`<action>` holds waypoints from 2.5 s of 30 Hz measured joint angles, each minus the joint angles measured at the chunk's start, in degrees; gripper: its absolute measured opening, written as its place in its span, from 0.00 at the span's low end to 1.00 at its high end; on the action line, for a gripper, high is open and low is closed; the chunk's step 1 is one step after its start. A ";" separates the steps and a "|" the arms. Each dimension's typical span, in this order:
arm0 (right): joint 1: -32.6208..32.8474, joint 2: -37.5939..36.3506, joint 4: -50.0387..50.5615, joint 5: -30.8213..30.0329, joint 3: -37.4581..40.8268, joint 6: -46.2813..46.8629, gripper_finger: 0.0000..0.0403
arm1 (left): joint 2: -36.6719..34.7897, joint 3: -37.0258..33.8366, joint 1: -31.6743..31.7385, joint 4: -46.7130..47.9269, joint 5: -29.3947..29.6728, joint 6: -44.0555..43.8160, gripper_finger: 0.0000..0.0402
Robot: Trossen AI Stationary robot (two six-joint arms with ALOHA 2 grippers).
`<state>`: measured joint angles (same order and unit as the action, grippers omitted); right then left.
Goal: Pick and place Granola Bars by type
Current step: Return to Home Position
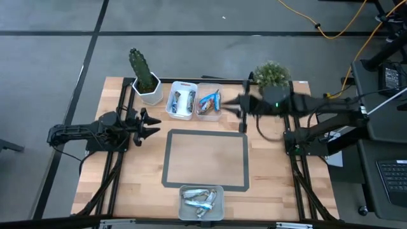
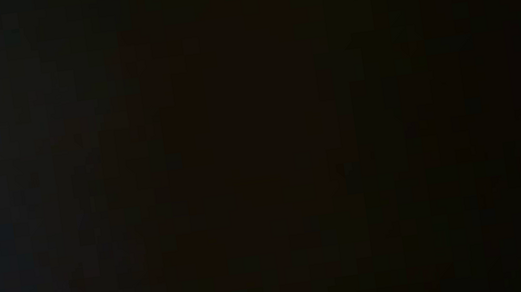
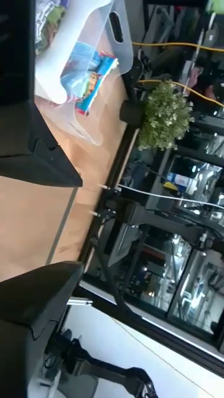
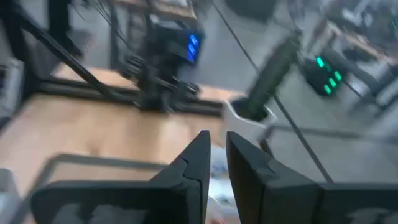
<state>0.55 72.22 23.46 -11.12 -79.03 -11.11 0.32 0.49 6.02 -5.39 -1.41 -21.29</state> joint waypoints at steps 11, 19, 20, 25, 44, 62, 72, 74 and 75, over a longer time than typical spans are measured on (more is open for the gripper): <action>5.17 -19.13 -48.37 8.88 45.96 9.54 0.14 | 0.04 0.00 0.00 0.01 0.23 -0.01 0.49; 3.75 -42.61 -61.66 14.05 69.20 18.92 0.14 | 0.04 0.00 0.00 0.00 0.33 -0.01 0.49; 3.74 -45.67 -61.65 16.16 70.95 20.64 0.14 | 0.04 0.00 0.00 0.00 0.33 -0.01 0.49; 3.78 -58.21 -53.15 24.62 76.82 25.98 0.14 | 0.04 0.00 0.00 0.02 0.33 -0.01 0.49; 3.74 -69.87 -26.04 19.82 78.65 11.03 0.14 | 0.04 0.00 0.00 0.00 0.33 -0.01 0.49; 3.63 -71.64 -26.07 19.74 78.65 10.82 0.14 | 0.04 0.00 0.00 0.00 0.33 -0.01 0.49; 3.63 -71.62 -26.07 19.70 78.65 10.84 0.14 | 0.04 0.00 0.00 0.00 0.31 -0.01 0.49; 3.63 -71.62 -26.09 19.68 78.65 10.78 0.14 | 0.04 0.00 0.02 0.00 0.31 -0.01 0.49; 3.63 -71.62 -26.08 19.68 78.65 10.81 0.14 | 0.04 0.00 0.00 0.00 0.33 -0.01 0.49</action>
<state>4.19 0.60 -2.62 8.56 -0.38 -0.30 0.36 0.49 6.02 -5.39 -1.08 -21.30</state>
